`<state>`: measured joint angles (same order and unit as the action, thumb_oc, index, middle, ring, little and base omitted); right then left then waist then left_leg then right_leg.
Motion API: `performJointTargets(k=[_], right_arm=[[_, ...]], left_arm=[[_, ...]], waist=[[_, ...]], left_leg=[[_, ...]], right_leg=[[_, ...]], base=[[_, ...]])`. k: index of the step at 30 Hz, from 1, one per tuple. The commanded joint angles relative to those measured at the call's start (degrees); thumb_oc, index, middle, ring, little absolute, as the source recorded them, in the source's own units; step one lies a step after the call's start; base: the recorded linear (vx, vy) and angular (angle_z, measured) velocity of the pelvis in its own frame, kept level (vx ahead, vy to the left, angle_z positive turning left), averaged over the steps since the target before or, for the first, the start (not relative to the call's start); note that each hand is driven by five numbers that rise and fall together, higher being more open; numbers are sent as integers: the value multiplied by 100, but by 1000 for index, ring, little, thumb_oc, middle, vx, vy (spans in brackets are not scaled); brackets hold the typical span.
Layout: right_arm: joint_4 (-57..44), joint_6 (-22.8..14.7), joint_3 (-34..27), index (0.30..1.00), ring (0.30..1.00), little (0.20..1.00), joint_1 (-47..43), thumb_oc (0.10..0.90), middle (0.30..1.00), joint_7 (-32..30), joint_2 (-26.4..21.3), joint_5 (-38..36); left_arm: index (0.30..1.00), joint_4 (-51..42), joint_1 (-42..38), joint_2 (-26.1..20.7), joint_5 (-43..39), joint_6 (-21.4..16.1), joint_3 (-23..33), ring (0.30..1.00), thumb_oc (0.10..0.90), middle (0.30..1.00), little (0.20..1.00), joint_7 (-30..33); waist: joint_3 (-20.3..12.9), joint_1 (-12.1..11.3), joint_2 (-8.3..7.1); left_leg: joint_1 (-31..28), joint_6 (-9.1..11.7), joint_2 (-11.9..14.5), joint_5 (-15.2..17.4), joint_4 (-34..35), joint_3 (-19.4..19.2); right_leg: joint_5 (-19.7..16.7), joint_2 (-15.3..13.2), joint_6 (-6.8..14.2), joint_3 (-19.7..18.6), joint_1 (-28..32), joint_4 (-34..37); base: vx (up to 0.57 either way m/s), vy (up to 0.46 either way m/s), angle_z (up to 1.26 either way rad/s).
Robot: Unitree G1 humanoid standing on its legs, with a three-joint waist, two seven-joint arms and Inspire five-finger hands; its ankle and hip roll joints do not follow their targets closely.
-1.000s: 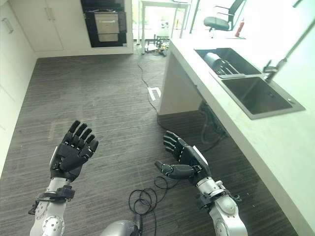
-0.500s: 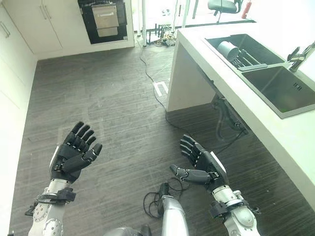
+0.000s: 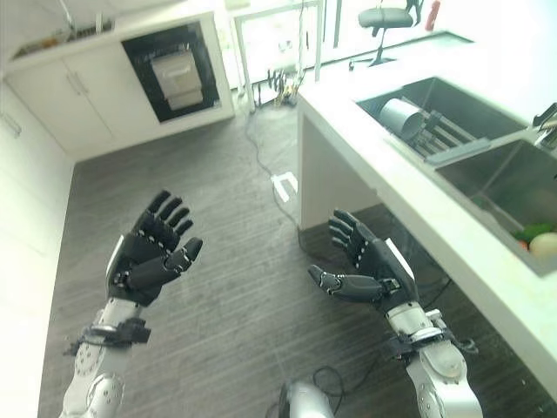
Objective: Place the dishes in the dishwasher.
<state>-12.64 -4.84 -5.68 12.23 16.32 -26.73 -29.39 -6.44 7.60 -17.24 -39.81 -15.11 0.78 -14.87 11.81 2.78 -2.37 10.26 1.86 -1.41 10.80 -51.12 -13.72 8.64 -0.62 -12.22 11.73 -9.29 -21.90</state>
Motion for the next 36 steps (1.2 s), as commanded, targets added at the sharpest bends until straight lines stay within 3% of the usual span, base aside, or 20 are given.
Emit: performJointTargets(k=[1,2,3,4,6,9,12,15,18,21,23,24,26,29,30,32,33,36], right_arm=[[-494,-665,-205,900,900,900,-613,800,900,115,-99,-107],[-496,-658,-196,900,900,900,-652,800,900,174,-91,-125],[-546,-627,-229,900,900,900,-652,800,900,254,-75,-141],[-628,-570,-265,900,900,900,-622,800,900,365,-47,-130],[-751,-503,-294,900,900,900,-613,800,900,430,-78,-118],[-798,-501,-282,900,900,900,-652,800,900,386,-188,-74],[-854,-353,-290,900,900,900,-707,800,900,329,-222,-107],[-888,-385,-366,900,900,900,-609,800,900,297,-159,-216],[-1041,-470,-465,900,900,900,-442,800,900,125,78,-225],[-1074,-562,-549,900,900,900,-370,800,900,-86,252,-185],[-1057,-752,-481,900,900,900,-414,800,900,-492,577,-139],[-1059,-754,-477,900,900,900,-414,800,900,-497,580,-133],[-1007,-870,-252,900,900,900,-489,800,900,-517,716,-8],[-1015,-919,-366,900,900,900,-467,800,900,-648,582,-186],[-1000,-957,-456,900,900,900,-445,800,900,-643,539,-295],[-965,-1097,-483,900,900,900,-476,800,900,-596,568,-432],[-956,-1139,-404,900,900,900,-504,800,900,-644,632,-382],[-932,-1265,-276,900,900,900,-528,800,900,-784,645,-262]], left_arm=[[900,-556,-189,-254,-203,-775,217,900,800,900,900,-182],[900,-554,-158,-293,-321,-897,251,900,800,900,900,-227],[900,-591,-100,-331,-478,-1038,350,900,800,900,900,-287],[900,-632,-34,-309,-610,-1184,455,900,800,900,900,-363],[900,-738,102,-231,-600,-1367,584,900,800,900,900,-406],[900,-787,206,-186,-612,-1525,720,900,800,900,900,-492],[900,-825,133,-207,-451,-1501,828,900,800,900,900,-321],[900,-776,-22,-298,-270,-1425,831,900,800,900,900,-167],[900,-786,-190,-412,-187,-1231,923,900,800,900,900,-272],[900,-827,-283,-478,-115,-1197,1005,900,800,900,900,-391],[900,-1019,-408,-501,213,-1210,972,900,800,900,900,-288],[900,-1022,-409,-502,226,-1210,969,900,800,900,900,-276],[900,-1099,-490,-544,650,-1371,873,900,800,900,900,177],[900,-1171,-630,-653,593,-1328,877,900,800,900,900,377],[900,-1169,-642,-671,542,-1315,896,900,800,900,900,357],[900,-1211,-572,-599,658,-1349,918,900,800,900,900,445],[900,-1254,-515,-552,734,-1354,914,900,800,900,900,465],[900,-1355,-438,-554,825,-1353,885,900,800,900,900,457]], waist=[[-110,111,-88],[-103,124,-47],[-83,143,112],[-110,108,232],[-138,-15,322],[-114,-124,389],[-161,-141,427],[-231,-133,418],[-335,-183,306],[-348,-169,257],[-330,-145,278],[-323,-146,282],[-176,-115,347],[-45,-60,218],[-15,-58,151],[63,-37,-11],[59,-65,-20],[52,-55,-33]], left_leg=[[-855,29,325,-463,2742,-187],[-991,45,331,-566,3390,-265],[-659,145,620,-361,3393,-104],[-226,309,850,-239,3393,274],[175,470,1010,-454,3393,774],[447,538,1136,-572,3393,1032],[378,485,1186,-479,3393,971],[270,385,1043,-308,3393,896],[119,217,763,-106,3393,937],[36,45,560,-7,3393,975],[-26,-236,344,66,3393,1022],[-30,-240,349,67,3393,1024],[-186,-284,464,134,3393,732],[-293,-231,424,173,3393,436],[-324,-207,386,194,3393,331],[-580,-213,328,428,3393,-80],[-793,-211,294,660,3393,-141],[-1007,-303,210,794,3393,-321]], right_leg=[[181,-459,1449,-49,400,472],[197,-387,1490,-180,421,472],[282,-180,1524,-301,479,472],[419,-25,1539,-442,570,472],[623,131,1480,-698,711,472],[801,120,1464,-809,884,472],[881,-97,1559,-747,1002,472],[891,-284,1712,-688,1123,472],[702,-646,1982,-518,1102,472],[536,-800,2058,-458,1094,472],[-132,-746,2102,-271,1308,472],[-142,-741,2105,-271,1311,472],[-438,-673,2052,210,995,172],[-155,-353,1932,494,644,472],[-46,-399,1897,571,490,472],[-417,-836,2078,923,-102,472],[-572,-1015,2209,994,-256,472],[-739,-1161,2182,1132,-346,472]], base=[[230,161,-96],[270,222,-101],[332,266,-149],[327,270,-150],[343,301,-111],[228,250,-86],[245,353,-30],[180,289,-35],[201,328,23],[180,305,31],[232,389,12],[129,283,-3],[60,220,-37],[84,56,-108],[143,-61,-105],[254,-98,-95],[268,-59,-122],[230,-132,-76]])
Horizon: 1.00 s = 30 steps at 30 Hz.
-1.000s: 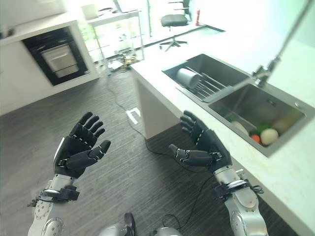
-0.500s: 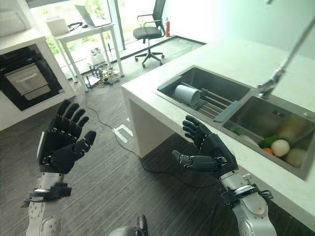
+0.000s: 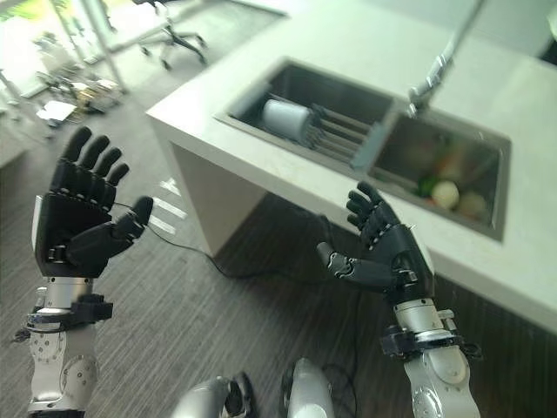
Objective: Place the dishes in the dishwasher.
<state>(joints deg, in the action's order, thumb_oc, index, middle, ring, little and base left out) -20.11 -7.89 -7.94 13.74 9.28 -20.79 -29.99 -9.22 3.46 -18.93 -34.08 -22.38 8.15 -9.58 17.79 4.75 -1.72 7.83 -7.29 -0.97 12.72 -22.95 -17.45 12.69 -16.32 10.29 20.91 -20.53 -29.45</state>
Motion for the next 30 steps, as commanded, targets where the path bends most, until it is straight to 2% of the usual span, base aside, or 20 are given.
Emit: performJointTargets(k=[1,6,8,9,10,11,12,13,14,15,16,17,18,19,20,21,22,24,26,30], right_arm=[[-180,-965,-20,900,900,900,-694,800,900,-124,43,-190],[-160,-867,80,900,900,900,-907,800,900,-438,-62,-40],[-238,-837,-39,900,900,900,-840,800,900,-424,-157,-77],[-261,-806,-151,900,900,900,-787,800,900,-419,-211,-118],[-309,-743,-343,900,900,900,-693,800,900,-365,-313,-171],[-318,-737,-381,900,900,900,-677,800,900,-350,-337,-184],[-334,-720,-443,900,900,900,-652,800,900,-306,-384,-202],[-312,-723,-460,900,900,900,-650,800,900,-243,-401,-147],[-269,-693,-460,900,900,900,-678,800,900,-145,-400,-110],[-262,-662,-446,900,900,900,-707,800,900,-110,-407,-107],[-243,-606,-434,900,900,900,-766,800,900,-59,-426,-117],[-171,-528,-431,900,900,900,-879,800,900,30,-452,-143],[-149,-507,-422,900,900,900,-912,800,900,77,-438,-142],[-156,-510,-414,900,900,900,-883,800,900,184,-414,-124],[-172,-506,-419,900,900,900,-863,800,900,208,-408,-117],[-238,-499,-424,900,900,900,-809,800,900,237,-407,-98],[-300,-435,-433,900,900,900,-811,800,900,274,-453,-143],[-361,-411,-381,900,900,900,-888,800,900,130,-552,-144],[-375,-390,-363,900,900,900,-897,800,900,20,-536,-115],[-667,-344,-510,900,900,900,-561,800,900,-29,-384,-217]], left_arm=[[900,-1094,-42,-393,263,-622,112,900,800,900,900,-50],[900,-1136,-243,-407,35,-545,-92,900,800,900,900,-8],[900,-1217,-253,-368,-108,-593,-119,900,800,900,900,-57],[900,-1260,-239,-342,-247,-635,-90,900,800,900,900,-108],[900,-1301,-238,-281,-343,-721,-67,900,800,900,900,-78],[900,-1307,-237,-265,-344,-742,-69,900,800,900,900,-55],[900,-1319,-232,-219,-365,-770,-89,900,800,900,900,-13],[900,-1346,-187,-152,-392,-775,-96,900,800,900,900,4],[900,-1313,-131,-66,-308,-830,-89,900,800,900,900,51],[900,-1309,-117,-45,-305,-831,-83,900,800,900,900,120],[900,-1314,-80,-24,-312,-845,-64,900,800,900,900,241],[900,-1294,6,-30,-427,-934,-9,900,800,900,900,289],[900,-1287,81,-57,-460,-1033,24,900,800,900,900,325],[900,-1334,215,-76,-548,-1144,81,900,800,900,900,296],[900,-1366,255,-77,-580,-1173,101,900,800,900,900,280],[900,-1440,335,-68,-640,-1229,140,900,800,900,900,248],[900,-1493,375,-23,-616,-1255,195,900,800,900,900,229],[900,-1531,365,38,-662,-1321,238,900,800,900,900,121],[900,-1474,320,39,-916,-1262,281,900,800,900,900,-132],[900,-1479,101,-92,-964,-1119,277,900,800,900,900,-330]], waist=[[-573,-243,-87],[-753,-109,-20],[-873,7,21],[-937,81,101],[-993,174,181],[-1006,182,184],[-971,158,84],[-891,103,36],[-785,55,-16],[-739,34,-29],[-698,5,-40],[-658,-23,-28],[-623,-19,43],[-606,-65,163],[-604,-90,185],[-592,-166,231],[-569,-217,244],[-541,-312,261],[-577,-300,304],[-668,-191,246]], left_leg=[[-802,594,151,639,576,41],[-1166,542,171,888,576,-84],[-1363,598,199,982,576,-152],[-1553,664,255,1088,576,-102],[-1850,989,323,336,576,-189],[-1953,1108,313,-20,576,-198],[-1955,1297,249,-708,399,-267],[-1492,1456,308,-1030,-375,-71],[-970,1368,358,-888,-728,77],[-805,1255,325,-727,-566,140],[-778,1120,250,-565,-226,147],[-892,1005,213,-492,573,160],[-680,1026,387,-327,576,267],[-220,1157,631,-290,576,665],[-85,1202,685,-326,576,827],[225,1335,806,-471,576,1212],[447,1393,907,-586,576,1408],[577,1438,1122,-633,576,1549],[558,1476,1298,-619,576,1383],[288,1392,1129,-347,576,1143]], right_leg=[[-1131,404,-66,231,784,1226],[-869,510,-208,262,905,1226],[-782,539,-302,260,891,1226],[-635,644,-306,170,911,1226],[-478,781,-494,142,917,1226],[-428,809,-548,124,933,1226],[-423,744,-703,120,967,1226],[-303,766,-830,-10,1077,1226],[-248,805,-852,-235,1201,1226],[-255,825,-829,-379,1225,1226],[-268,845,-772,-578,1246,1226],[-270,915,-675,-927,1269,1226],[-253,1038,-637,-1100,1274,1226],[-199,1238,-589,-1380,1292,1226],[-165,1280,-576,-1468,1312,1226],[-86,1345,-574,-1611,1393,1226],[16,1335,-578,-1703,1520,1226],[161,1200,-540,-1729,1646,1226],[195,988,-429,-1588,1715,1226],[33,530,-40,-1501,1751,1226]], base=[[285,-226,-15],[293,-197,24],[381,-206,-7],[535,-262,-25],[457,-222,-19],[273,-251,-28],[189,-204,-37],[244,-172,-40],[260,-48,-37],[226,100,-60],[251,247,-118],[249,312,-161],[282,408,-146],[202,324,-131],[249,361,-95],[228,317,-96],[211,345,-89],[148,382,-117],[160,443,-137],[133,378,-36]])
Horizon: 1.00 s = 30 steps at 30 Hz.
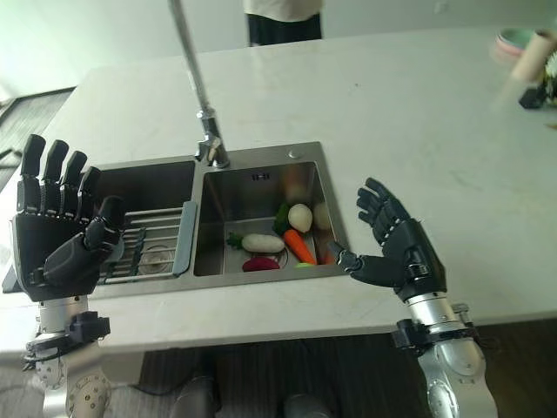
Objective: Place the dishes in the dishwasher.
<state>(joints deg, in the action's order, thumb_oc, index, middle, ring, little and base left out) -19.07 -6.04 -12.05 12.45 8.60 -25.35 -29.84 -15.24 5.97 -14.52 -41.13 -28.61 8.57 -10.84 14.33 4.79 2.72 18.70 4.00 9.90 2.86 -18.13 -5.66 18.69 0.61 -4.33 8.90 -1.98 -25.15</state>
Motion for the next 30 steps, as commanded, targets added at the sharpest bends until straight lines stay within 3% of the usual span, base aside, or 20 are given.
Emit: performJointTargets(k=[1,2,5,8,9,11,15,22,24,28,30], right_arm=[[-799,-538,-120,900,900,900,-387,800,900,27,98,-237],[-826,-577,-179,900,900,900,-300,800,900,-54,206,-191],[-773,-487,-155,900,900,900,-373,800,900,-17,341,-276],[-734,-422,13,900,900,900,-544,800,900,58,410,-163],[-707,-424,129,900,900,900,-671,800,900,-47,409,-96],[-681,-461,164,900,900,900,-747,800,900,-188,365,-95],[-575,-593,200,900,900,900,-812,800,900,-277,264,-98],[-538,-552,178,900,900,900,-838,800,900,-231,176,-134],[-504,-505,206,900,900,900,-838,800,900,-232,188,-78],[-525,-419,104,900,900,900,-701,800,900,-155,88,-133],[-511,-373,67,900,900,900,-685,800,900,-155,-6,-152]], left_arm=[[900,-878,-181,-561,-234,-497,222,900,800,900,900,-231],[900,-931,-286,-610,-260,-410,259,900,800,900,900,-346],[900,-1008,-323,-693,-279,-360,364,900,800,900,900,-349],[900,-1100,-307,-721,-164,-352,415,900,800,900,900,-266],[900,-1118,-374,-779,13,-381,344,900,800,900,900,-198],[900,-1092,-581,-869,123,-436,223,900,800,900,900,-213],[900,-1167,-677,-851,246,-341,137,900,800,900,900,-402],[900,-1165,-511,-1027,152,503,234,900,800,900,900,-717],[900,-1144,-416,-1021,164,478,274,900,800,900,900,-621],[900,-1076,-171,-1250,1542,137,480,900,800,900,900,141],[900,-999,-62,-1460,1735,104,618,900,800,900,900,381]], waist=[[-324,-187,-226],[-325,-177,-294],[-336,-287,-383],[-342,-478,-410],[-323,-536,-441],[-311,-516,-464],[-330,-606,-490],[-439,-701,-435],[-477,-699,-387],[-542,-697,-287],[-568,-710,-248]], left_leg=[[-825,249,7,660,94,-50],[-915,183,-130,760,94,-111],[-1000,15,-299,887,94,-206],[-991,-50,-274,902,94,-365],[-1006,-99,-287,955,94,-410],[-901,-163,-378,908,94,-308],[-798,-204,-433,862,94,-309],[-893,-151,-376,904,94,-430],[-933,-128,-347,911,94,-451],[-988,-57,-285,911,94,-452],[-1020,-31,-284,920,94,-426]], right_leg=[[-599,-1220,1463,-290,-115,797],[-758,-1417,1575,-191,-163,797],[-955,-1682,1608,242,-161,797],[-1012,-1776,1576,718,-120,797],[-957,-1677,1564,819,-157,797],[-946,-1446,1485,626,-364,797],[-968,-1360,1470,568,-434,797],[-851,-1308,1418,726,-439,797],[-809,-1268,1381,727,-417,797],[-698,-1223,1306,806,-332,797],[-646,-1214,1296,834,-281,797]], base=[[106,391,39],[82,334,49],[58,331,38],[-25,125,-17],[-79,44,-48],[-76,-27,-55],[-42,-99,37],[-20,-126,6],[13,-110,-2],[-12,-100,3],[-5,-18,3]])
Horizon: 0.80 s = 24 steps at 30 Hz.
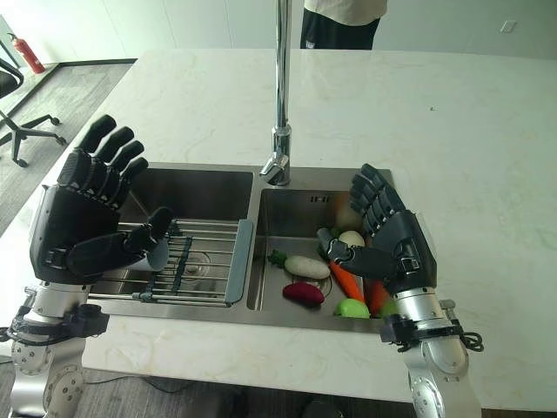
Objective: Place the dishes in the dishwasher.
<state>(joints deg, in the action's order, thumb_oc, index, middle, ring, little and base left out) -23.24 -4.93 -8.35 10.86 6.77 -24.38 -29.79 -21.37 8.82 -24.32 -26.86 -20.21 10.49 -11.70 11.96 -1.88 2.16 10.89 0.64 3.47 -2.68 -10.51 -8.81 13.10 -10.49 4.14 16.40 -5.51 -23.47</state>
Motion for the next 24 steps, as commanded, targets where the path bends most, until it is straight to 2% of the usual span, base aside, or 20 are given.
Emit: performJointTargets(k=[1,4,7,9,13,14,21,23,24], right_arm=[[-87,-457,-334,900,900,900,-519,800,900,63,-147,-158],[-96,-421,-356,900,900,900,-512,800,900,95,-216,-144],[-42,-378,-346,900,900,900,-588,800,900,100,-333,-177],[-11,-311,-315,900,900,900,-680,800,900,122,-396,-125],[29,-233,-341,900,900,900,-765,800,900,204,-546,-127],[72,-183,-353,900,900,900,-848,800,900,245,-646,-152],[227,-94,-253,900,900,900,-1040,800,900,395,-779,-153],[334,-71,-202,900,900,900,-1135,800,900,518,-912,-178],[350,-70,-196,900,900,900,-1161,800,900,518,-932,-183]], left_arm=[[900,-335,-269,-552,399,-730,542,900,800,900,900,520],[900,-271,-112,-705,866,-672,695,900,800,900,900,732],[900,-104,-59,-930,1022,-462,819,900,800,900,900,861],[900,26,-7,-1124,1421,-343,914,900,800,900,900,911],[900,132,30,-1502,1887,-312,1116,900,800,900,900,1037],[900,246,-9,-1846,2107,-249,1243,900,800,900,900,995],[900,702,-205,-2525,2345,264,1288,900,800,900,900,634],[900,1100,-341,-2960,2673,522,1244,900,800,900,900,423],[900,1151,-396,-3020,2693,576,1219,900,800,900,900,397]], waist=[[-365,-61,-164],[-390,-86,-115],[-417,-104,-71],[-437,-132,-15],[-476,-154,34],[-490,-150,67],[-562,-77,148],[-583,13,213],[-582,24,222]], left_leg=[[-228,320,366,1458,-668,-97],[-252,347,370,1457,-668,-75],[-264,361,351,1451,-668,-37],[-278,369,334,1443,-668,-14],[-272,388,322,1429,-668,8],[-288,400,316,1428,-668,4],[-332,386,294,1450,-668,-54],[-400,396,294,1508,-668,-111],[-374,387,296,1467,-668,-119]], right_leg=[[-74,-99,436,102,78,628],[-33,-85,414,146,129,628],[-4,-77,399,199,173,628],[10,-77,389,225,209,628],[9,-116,413,271,238,628],[1,-157,442,305,265,628],[-25,-193,501,294,276,628],[-4,-202,540,224,291,628],[-45,-200,530,218,260,628]], base=[[0,0,0],[3,0,6],[-4,24,11],[-6,66,22],[-4,58,13],[0,68,12],[24,58,3],[44,88,-7],[61,78,-8]])
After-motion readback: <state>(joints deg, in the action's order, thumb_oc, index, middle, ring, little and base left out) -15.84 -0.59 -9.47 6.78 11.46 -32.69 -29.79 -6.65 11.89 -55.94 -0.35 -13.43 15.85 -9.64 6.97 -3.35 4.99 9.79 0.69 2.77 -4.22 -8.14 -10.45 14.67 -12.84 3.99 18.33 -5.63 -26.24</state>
